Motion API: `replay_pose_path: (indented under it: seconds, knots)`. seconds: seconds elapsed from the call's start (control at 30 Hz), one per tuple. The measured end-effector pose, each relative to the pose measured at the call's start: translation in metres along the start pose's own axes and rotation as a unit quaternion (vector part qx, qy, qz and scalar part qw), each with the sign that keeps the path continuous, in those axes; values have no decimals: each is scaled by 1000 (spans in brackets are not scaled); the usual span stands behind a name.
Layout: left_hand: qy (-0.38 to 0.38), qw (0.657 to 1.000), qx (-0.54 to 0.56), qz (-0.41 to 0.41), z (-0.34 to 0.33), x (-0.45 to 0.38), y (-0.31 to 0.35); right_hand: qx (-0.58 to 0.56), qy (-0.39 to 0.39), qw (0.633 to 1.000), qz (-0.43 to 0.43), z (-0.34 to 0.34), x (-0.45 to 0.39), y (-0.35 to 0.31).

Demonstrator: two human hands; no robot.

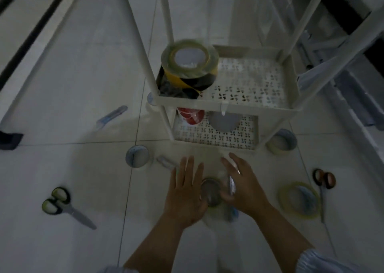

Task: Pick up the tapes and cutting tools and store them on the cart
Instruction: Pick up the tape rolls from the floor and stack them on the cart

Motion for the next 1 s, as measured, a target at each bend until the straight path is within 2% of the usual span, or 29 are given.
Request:
replay_pose_path:
  seconds: [0.13,0.23,0.27,0.33,0.43,0.6,0.73,0.83,0.9,1.0]
  knots:
    - [-99,994,-30,37,-44,17,-2,10,-58,998,-15,-41,22,20]
    - [-121,991,14,52,-65,26,0,-12,-123,991,-42,-65,29,31]
    - [-142,989,-1,47,-71,29,0,-23,-133,990,-47,-73,32,36]
    - [-195,980,-19,45,-76,34,2,-58,-136,987,-59,-85,36,42]
    - [-232,971,23,49,-81,36,6,-112,-133,982,-75,-91,37,41]
    - [-236,969,61,46,-77,40,7,-163,-64,982,-69,-80,36,37]
    - [-154,983,88,39,-64,33,4,-182,-19,981,-58,-59,27,27]
    - [0,992,122,36,-46,17,5,-184,32,981,-54,-37,13,13]
    - [105,985,133,25,-36,8,7,-177,74,981,-35,-24,4,3]
    - [186,968,161,43,-7,-8,10,-180,117,977,-11,0,-8,-14]
Point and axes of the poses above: each hand's wrist, its own x-axis away from the middle knuckle, its own z-axis out of the back of the hand, y = z × x, the point moved 3 cm from there along -x, towards the middle knuckle, and after that the axes turned 5 degrees about y, right-handed, at the moved point
